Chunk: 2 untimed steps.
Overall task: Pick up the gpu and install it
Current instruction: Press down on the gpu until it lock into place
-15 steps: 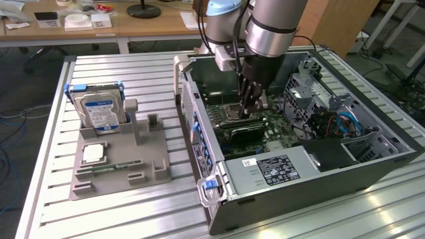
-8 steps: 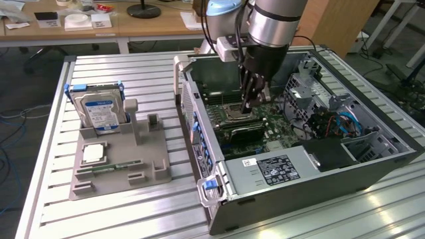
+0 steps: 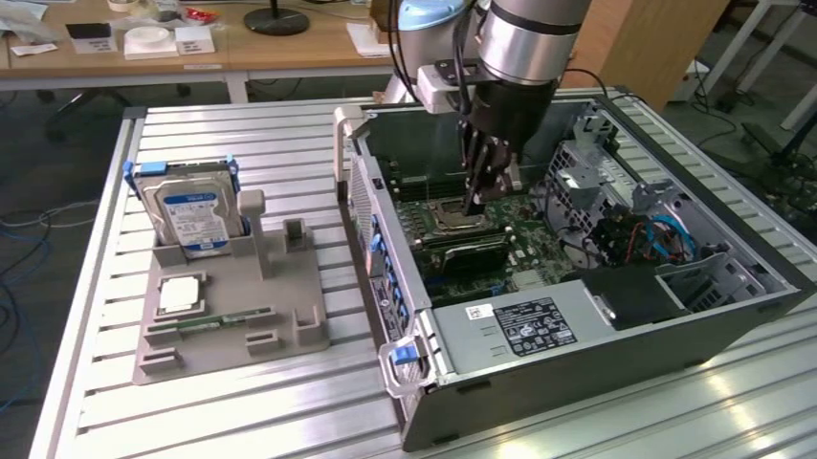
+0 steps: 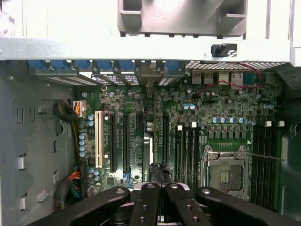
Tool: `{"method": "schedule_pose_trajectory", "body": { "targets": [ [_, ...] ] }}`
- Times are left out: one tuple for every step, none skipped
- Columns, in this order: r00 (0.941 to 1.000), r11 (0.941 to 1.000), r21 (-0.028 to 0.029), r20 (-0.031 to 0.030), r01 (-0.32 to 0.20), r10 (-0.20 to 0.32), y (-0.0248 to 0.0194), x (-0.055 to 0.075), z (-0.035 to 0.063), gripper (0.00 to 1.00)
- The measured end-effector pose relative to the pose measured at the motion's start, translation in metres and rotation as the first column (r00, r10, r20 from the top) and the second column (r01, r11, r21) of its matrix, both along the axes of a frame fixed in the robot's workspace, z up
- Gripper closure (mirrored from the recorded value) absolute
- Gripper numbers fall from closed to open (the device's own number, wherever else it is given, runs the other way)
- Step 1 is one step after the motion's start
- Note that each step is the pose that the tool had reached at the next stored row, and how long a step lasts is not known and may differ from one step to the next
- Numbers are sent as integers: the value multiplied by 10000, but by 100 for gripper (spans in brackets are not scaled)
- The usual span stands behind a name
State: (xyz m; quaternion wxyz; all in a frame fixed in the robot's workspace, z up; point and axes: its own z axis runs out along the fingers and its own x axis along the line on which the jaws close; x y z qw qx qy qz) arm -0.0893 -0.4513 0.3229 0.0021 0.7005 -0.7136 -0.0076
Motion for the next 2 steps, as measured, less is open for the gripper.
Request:
{"method": "schedule_pose_trajectory", "body": {
  "targets": [
    [10000, 10000, 1, 0, 0, 0, 0, 0, 0, 89],
    [10000, 10000, 0, 0, 0, 0, 0, 0, 0, 89]
  ]
}}
